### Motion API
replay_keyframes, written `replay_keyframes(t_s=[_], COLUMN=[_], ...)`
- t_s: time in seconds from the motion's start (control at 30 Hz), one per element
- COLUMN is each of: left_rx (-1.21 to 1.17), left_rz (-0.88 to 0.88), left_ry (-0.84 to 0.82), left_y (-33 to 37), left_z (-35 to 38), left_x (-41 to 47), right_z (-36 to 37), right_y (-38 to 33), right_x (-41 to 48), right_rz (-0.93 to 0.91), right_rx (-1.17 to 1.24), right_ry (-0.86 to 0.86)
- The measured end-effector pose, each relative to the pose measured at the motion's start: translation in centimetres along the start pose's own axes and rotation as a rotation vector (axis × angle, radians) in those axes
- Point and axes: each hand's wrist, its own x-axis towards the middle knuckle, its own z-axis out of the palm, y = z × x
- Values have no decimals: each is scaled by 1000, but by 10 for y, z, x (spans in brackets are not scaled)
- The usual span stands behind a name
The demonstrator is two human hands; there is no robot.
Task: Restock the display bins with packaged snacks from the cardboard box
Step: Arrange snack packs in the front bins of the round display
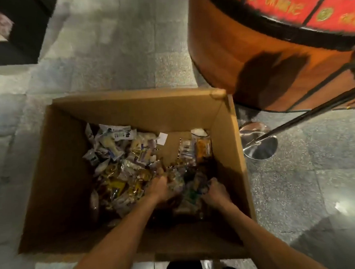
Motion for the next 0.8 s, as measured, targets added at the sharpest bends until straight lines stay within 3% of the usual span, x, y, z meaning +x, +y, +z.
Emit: replay_keyframes(t_s=[0.23,0.4,0.53,0.63,0.8], left_rx=[400,313,274,73,-108], left_rz=[250,278,242,130,113], left_ry=[-85,-273,-223,-301,-299], left_y=[-28,-34,-46,-57,-78], left_z=[10,28,45,47,49], left_x=[94,130,139,137,125], right_z=[33,46,50,49,52], right_y=[19,23,20,18,17], right_x=[81,118,139,142,141], right_rz=[235,294,364,380,325], right_rx=[62,198,16,-100,-282], right_ry=[19,75,113,40,-83])
